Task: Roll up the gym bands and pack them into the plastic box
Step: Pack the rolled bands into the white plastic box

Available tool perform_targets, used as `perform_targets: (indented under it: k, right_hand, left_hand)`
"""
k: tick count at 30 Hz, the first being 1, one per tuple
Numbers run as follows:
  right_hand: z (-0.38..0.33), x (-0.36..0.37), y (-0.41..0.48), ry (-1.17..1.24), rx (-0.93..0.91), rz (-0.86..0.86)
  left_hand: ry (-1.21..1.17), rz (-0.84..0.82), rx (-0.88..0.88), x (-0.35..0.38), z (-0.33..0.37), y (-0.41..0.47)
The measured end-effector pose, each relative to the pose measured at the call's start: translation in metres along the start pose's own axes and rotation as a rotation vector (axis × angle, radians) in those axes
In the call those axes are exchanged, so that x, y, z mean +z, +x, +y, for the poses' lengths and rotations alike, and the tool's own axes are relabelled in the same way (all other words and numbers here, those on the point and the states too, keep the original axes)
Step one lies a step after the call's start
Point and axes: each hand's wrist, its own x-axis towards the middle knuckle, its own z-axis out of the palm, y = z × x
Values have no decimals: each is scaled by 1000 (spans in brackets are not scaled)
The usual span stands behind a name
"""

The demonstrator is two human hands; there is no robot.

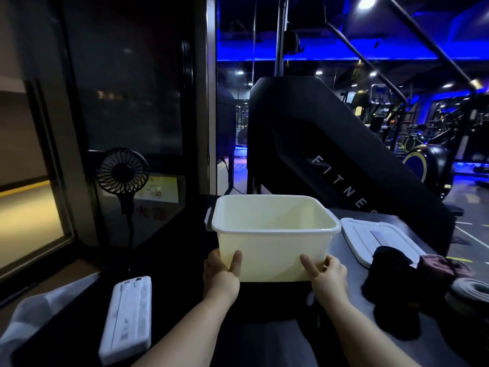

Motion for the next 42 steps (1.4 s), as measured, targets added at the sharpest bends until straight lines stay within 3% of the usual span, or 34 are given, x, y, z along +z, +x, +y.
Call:
perform_targets:
  k: [6, 8, 11, 15, 18, 25, 29, 32, 42]
  right_hand:
    - [-4, -22, -6, 210, 103, -86]
    - [-10, -34, -3, 272, 76, -20]
    - [-31, -50, 2, 343, 39, 150]
    - [-66, -59, 8, 151, -85, 77]
    - [-70, -59, 20, 31, -52, -64]
    - [-67, -71, 18, 75, -64, -165]
    - [-56, -78, 10, 122, -120, -212]
    - [-47, -83, 1, 30, -191, -253]
    - [-25, -70, -9, -100, -216, -129]
  left_hand:
    - [-178, -161, -23, -31, -4, -5]
    - [-135, -178, -8, -44, -1, -3]
    - [-202, -69, -3, -59, 14, -1]
    - [-305, -18, 19, -66, 45, 0]
    - [-233, -23, 16, -67, 57, 3]
    - [-348, -76, -69, -67, 64, 9]
    - [-335, -75, -39, -66, 61, 1]
    - [-277, -41, 0, -63, 55, 1]
    - [-2, 27, 124, -57, 18, -17]
